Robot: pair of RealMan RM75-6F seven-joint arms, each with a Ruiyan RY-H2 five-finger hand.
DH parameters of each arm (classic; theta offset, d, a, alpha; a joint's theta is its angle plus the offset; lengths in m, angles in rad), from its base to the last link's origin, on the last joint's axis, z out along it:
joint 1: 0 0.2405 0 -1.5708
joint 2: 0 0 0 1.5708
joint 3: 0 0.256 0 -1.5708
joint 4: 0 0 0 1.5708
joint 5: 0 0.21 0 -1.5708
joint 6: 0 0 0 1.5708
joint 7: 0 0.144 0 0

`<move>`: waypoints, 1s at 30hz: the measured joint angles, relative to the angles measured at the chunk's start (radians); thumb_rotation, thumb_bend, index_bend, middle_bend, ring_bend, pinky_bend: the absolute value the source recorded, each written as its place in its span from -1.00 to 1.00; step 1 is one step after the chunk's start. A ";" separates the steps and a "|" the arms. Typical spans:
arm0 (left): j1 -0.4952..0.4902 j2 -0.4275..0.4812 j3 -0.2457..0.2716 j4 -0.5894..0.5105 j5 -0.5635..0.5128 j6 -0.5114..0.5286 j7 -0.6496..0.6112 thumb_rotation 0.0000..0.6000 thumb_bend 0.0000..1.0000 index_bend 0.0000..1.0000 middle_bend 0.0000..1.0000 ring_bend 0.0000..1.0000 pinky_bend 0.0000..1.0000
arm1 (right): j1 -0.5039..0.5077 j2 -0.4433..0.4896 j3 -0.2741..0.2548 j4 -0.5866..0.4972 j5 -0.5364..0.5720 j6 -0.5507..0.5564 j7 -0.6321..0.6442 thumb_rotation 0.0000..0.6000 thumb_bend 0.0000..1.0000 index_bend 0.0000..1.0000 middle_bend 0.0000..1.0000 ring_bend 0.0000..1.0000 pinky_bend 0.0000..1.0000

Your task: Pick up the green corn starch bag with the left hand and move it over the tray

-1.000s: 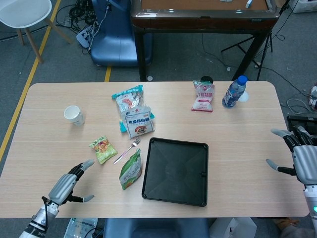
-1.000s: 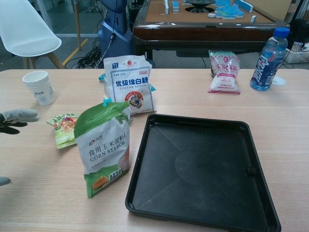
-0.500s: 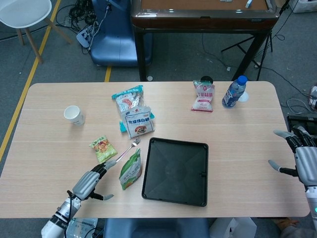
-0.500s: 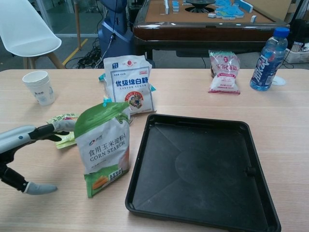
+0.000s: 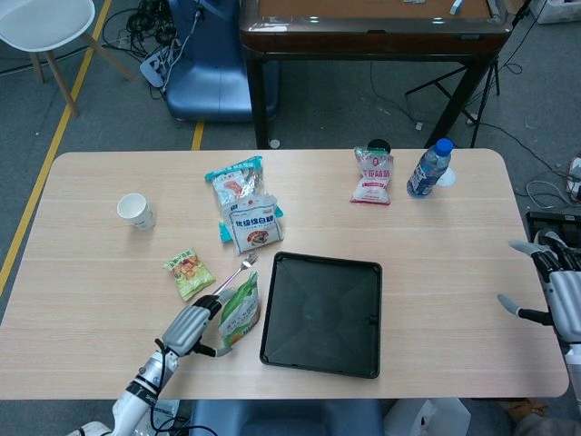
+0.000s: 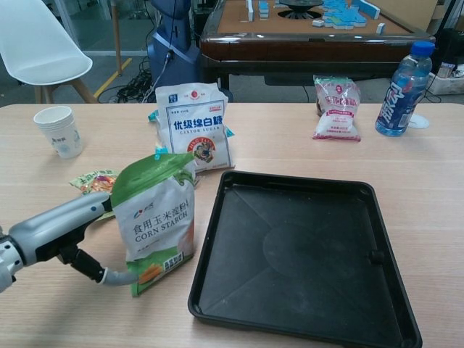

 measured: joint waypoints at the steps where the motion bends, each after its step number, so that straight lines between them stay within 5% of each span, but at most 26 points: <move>1: -0.004 -0.008 -0.004 0.003 -0.006 -0.002 -0.002 1.00 -0.73 -0.84 -0.77 -0.65 -0.70 | -0.001 0.000 0.000 0.000 0.000 0.001 0.000 1.00 -0.82 -0.52 -0.44 -0.76 -0.66; 10: -0.044 -0.069 -0.045 0.028 -0.069 -0.043 -0.012 1.00 -0.73 -0.82 -0.73 -0.60 -0.61 | -0.007 0.000 0.001 0.002 0.001 0.006 0.003 1.00 -0.82 -0.52 -0.44 -0.76 -0.66; 19: -0.083 -0.130 -0.067 0.109 -0.098 -0.055 0.057 1.00 -0.73 -0.56 -0.58 -0.44 -0.29 | -0.010 0.000 0.002 0.006 0.002 0.007 0.007 1.00 -0.82 -0.52 -0.44 -0.76 -0.66; 30: -0.099 -0.116 -0.016 0.142 -0.055 -0.050 0.092 1.00 -0.73 -0.41 -0.41 -0.29 -0.19 | -0.013 0.000 0.003 0.007 -0.003 0.012 0.010 1.00 -0.82 -0.52 -0.44 -0.76 -0.66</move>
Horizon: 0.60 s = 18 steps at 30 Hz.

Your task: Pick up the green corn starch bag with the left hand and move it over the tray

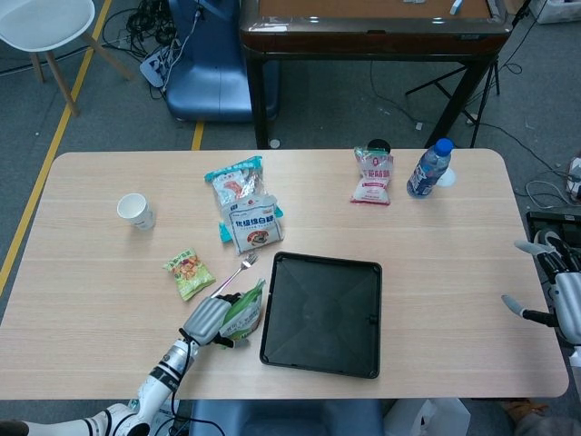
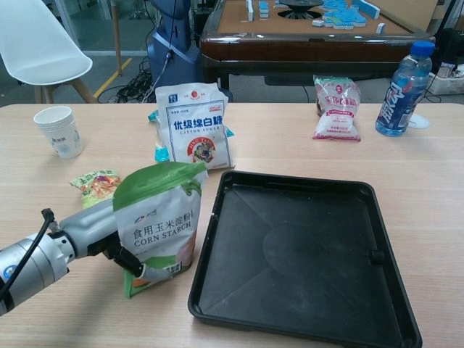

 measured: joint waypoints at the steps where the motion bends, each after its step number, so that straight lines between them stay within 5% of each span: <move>1: 0.001 -0.002 0.001 0.006 0.002 0.004 -0.001 1.00 -0.73 -0.39 -0.38 -0.27 -0.16 | 0.000 0.000 0.000 0.000 -0.001 0.001 0.000 1.00 -0.82 -0.52 -0.44 -0.76 -0.66; 8: -0.003 -0.013 0.006 0.066 0.032 0.041 -0.021 1.00 -0.73 -0.09 -0.08 -0.01 0.29 | -0.005 0.003 0.001 -0.004 -0.004 0.009 0.003 1.00 -0.82 -0.52 -0.44 -0.76 -0.66; 18: -0.019 0.013 0.024 0.124 0.102 0.102 -0.048 1.00 -0.73 0.02 0.30 0.29 0.70 | 0.001 0.001 0.007 -0.007 -0.015 0.013 0.002 1.00 -0.82 -0.52 -0.43 -0.76 -0.66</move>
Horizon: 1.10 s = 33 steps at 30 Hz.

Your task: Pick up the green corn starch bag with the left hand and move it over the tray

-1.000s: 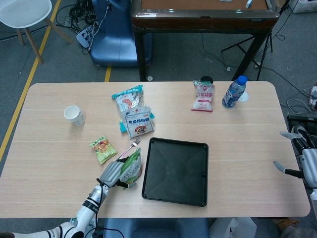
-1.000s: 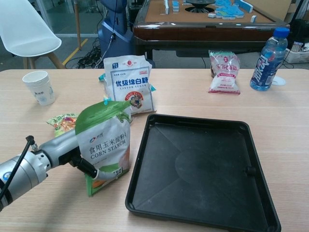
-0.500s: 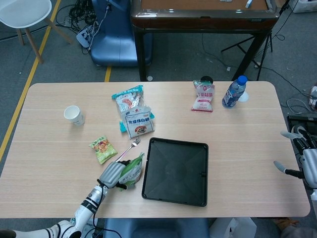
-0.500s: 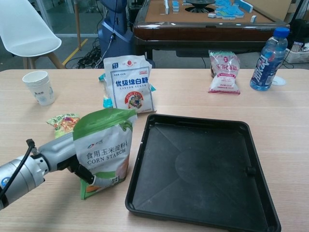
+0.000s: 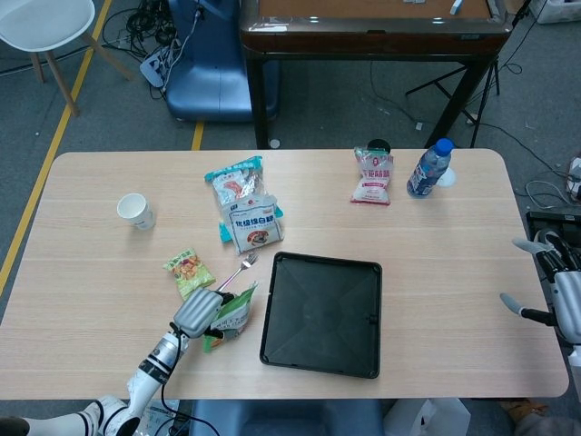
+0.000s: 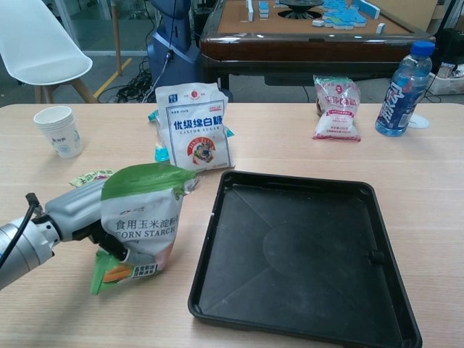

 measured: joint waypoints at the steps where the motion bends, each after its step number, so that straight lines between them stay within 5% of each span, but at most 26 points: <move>1: -0.001 0.005 0.001 0.001 0.005 0.005 -0.009 1.00 -0.73 0.02 0.32 0.30 0.72 | 0.000 0.000 0.001 0.000 -0.001 0.001 0.001 1.00 -0.82 -0.52 -0.43 -0.76 -0.66; 8: -0.030 0.061 0.004 -0.022 0.070 0.056 -0.044 1.00 -0.73 0.03 0.38 0.34 0.77 | 0.001 -0.001 0.003 -0.002 -0.010 0.011 0.004 1.00 -0.82 -0.52 -0.43 -0.76 -0.66; 17: -0.122 0.141 -0.010 -0.159 0.131 0.011 0.123 1.00 -0.70 0.02 0.38 0.35 0.77 | -0.009 -0.003 0.002 0.005 -0.018 0.028 0.020 1.00 -0.82 -0.52 -0.43 -0.76 -0.66; 23: -0.188 0.164 -0.019 -0.236 0.132 -0.112 0.323 1.00 -0.65 -0.02 0.38 0.36 0.77 | -0.011 -0.006 -0.001 0.012 -0.025 0.032 0.026 1.00 -0.82 -0.52 -0.43 -0.76 -0.66; 33: -0.254 0.156 -0.072 -0.309 -0.044 -0.280 0.833 1.00 -0.55 -0.08 0.38 0.38 0.80 | -0.018 -0.009 -0.002 0.025 -0.026 0.040 0.039 1.00 -0.82 -0.52 -0.43 -0.76 -0.66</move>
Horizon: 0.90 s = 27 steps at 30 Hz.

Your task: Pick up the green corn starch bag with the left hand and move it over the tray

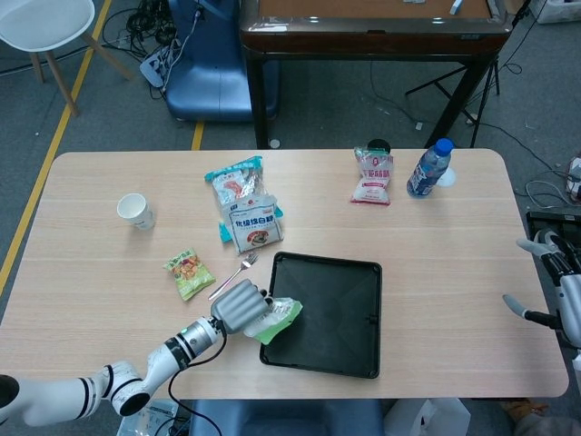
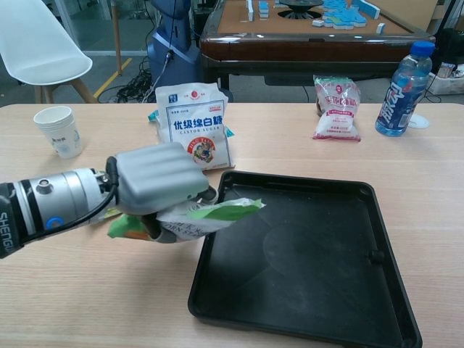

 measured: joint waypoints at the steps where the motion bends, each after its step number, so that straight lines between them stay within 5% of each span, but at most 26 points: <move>1: -0.005 -0.002 -0.002 -0.003 -0.015 -0.007 0.052 1.00 -0.55 -0.08 0.38 0.39 0.81 | 0.000 0.000 0.000 0.001 0.000 0.001 0.001 1.00 -0.82 -0.52 -0.43 -0.76 -0.66; 12: -0.064 -0.010 0.019 -0.061 -0.186 -0.026 0.656 1.00 -0.49 -0.11 0.39 0.43 0.83 | -0.006 -0.001 0.000 0.004 -0.002 0.009 0.007 1.00 -0.82 -0.52 -0.43 -0.76 -0.66; 27: -0.129 -0.037 0.134 -0.104 -0.285 0.066 1.112 1.00 -0.41 -0.12 0.34 0.39 0.83 | -0.014 -0.005 0.000 0.011 -0.002 0.018 0.016 1.00 -0.82 -0.52 -0.43 -0.76 -0.66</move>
